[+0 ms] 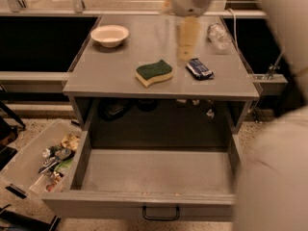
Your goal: Place sponge into top drawer
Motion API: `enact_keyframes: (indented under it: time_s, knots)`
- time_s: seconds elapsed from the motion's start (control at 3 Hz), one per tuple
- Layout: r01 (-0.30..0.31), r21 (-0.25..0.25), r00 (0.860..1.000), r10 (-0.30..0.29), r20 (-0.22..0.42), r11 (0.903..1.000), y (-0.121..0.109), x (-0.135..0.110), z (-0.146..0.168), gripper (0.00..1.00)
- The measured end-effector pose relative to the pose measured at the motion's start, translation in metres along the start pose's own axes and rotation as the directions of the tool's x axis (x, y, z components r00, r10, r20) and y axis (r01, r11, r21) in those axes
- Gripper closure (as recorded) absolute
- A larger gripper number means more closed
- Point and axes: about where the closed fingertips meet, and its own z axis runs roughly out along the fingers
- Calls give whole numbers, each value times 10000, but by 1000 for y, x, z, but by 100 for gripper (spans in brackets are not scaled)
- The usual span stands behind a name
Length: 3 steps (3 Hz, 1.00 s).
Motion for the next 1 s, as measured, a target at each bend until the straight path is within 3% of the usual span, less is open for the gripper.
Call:
enact_keyframes:
  time_s: [0.33,1.0]
  knots:
    - [557,810,9956,-614,704,9952,-61,-50,40,0]
    - [637,869,9934,-715,895,9942,-63,-49,51,0]
